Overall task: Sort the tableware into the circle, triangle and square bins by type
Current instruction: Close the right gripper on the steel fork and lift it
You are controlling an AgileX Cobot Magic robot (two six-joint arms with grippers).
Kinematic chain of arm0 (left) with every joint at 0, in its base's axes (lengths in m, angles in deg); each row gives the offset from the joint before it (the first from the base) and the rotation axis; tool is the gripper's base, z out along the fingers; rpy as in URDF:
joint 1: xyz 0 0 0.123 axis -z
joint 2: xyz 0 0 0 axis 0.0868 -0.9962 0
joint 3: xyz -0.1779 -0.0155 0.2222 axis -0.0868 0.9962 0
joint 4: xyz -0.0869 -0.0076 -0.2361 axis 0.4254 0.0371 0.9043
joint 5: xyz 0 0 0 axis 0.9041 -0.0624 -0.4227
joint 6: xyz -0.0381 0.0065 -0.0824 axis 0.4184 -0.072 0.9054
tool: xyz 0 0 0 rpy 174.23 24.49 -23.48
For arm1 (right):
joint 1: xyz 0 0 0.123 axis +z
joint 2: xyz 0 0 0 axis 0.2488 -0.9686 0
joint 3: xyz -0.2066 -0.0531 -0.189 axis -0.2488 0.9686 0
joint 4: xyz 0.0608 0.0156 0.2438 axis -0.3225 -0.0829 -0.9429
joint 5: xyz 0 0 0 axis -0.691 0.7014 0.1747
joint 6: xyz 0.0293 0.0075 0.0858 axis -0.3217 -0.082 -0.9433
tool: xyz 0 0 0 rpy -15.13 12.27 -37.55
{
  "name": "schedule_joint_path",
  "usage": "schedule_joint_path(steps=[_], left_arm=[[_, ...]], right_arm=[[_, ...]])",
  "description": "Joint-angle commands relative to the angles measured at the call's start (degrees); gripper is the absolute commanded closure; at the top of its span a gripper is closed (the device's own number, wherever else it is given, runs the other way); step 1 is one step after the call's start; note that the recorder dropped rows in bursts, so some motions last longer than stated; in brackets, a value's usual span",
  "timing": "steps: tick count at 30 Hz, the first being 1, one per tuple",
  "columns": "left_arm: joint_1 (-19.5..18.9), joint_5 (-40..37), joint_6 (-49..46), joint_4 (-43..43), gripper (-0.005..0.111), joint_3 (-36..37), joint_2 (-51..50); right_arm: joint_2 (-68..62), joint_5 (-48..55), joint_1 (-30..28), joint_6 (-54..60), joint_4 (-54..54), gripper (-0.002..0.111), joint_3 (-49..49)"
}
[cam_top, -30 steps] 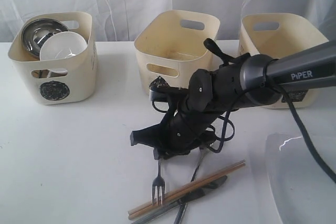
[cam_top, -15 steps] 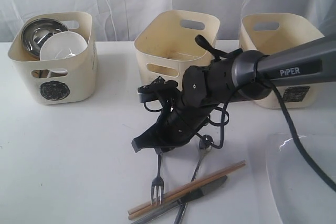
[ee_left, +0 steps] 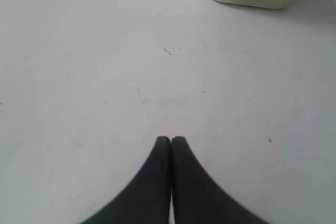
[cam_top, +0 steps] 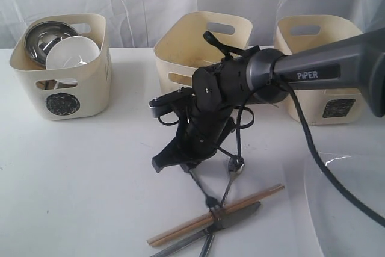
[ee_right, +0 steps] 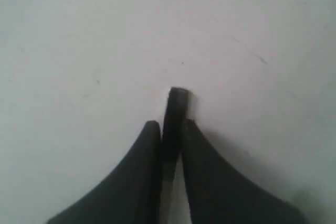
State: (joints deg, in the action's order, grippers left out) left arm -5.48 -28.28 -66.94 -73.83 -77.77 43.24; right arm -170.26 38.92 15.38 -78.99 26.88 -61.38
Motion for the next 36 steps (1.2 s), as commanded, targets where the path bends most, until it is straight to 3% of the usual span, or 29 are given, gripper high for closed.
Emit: schedule_joint_path(steps=[1, 8, 25, 27, 31, 36], left_arm=[[0.43, -2.1, 0.02, -0.25, 0.107, 0.6, 0.19], [0.43, -2.1, 0.02, -0.25, 0.107, 0.6, 0.19], [0.43, -2.1, 0.02, -0.25, 0.107, 0.6, 0.19], [0.43, -2.1, 0.02, -0.25, 0.107, 0.6, 0.19], [0.43, -2.1, 0.02, -0.25, 0.107, 0.6, 0.19], [0.43, -2.1, 0.02, -0.25, 0.107, 0.6, 0.19]], right_arm=[[-5.21, 9.81, -0.46, -2.19, 10.42, 0.1, 1.64], [-5.21, 6.69, -0.46, -1.57, 10.7, 0.108, 1.64], [-0.21, 4.31, -0.46, 5.87, 3.04, 0.108, 1.64], [-0.21, 6.35, -0.46, 5.87, 3.04, 0.1, 1.64], [-0.21, 10.94, -0.46, 5.87, 3.04, 0.07, 1.64], [1.01, 15.49, -0.46, 5.66, 3.04, 0.068, 0.44]])
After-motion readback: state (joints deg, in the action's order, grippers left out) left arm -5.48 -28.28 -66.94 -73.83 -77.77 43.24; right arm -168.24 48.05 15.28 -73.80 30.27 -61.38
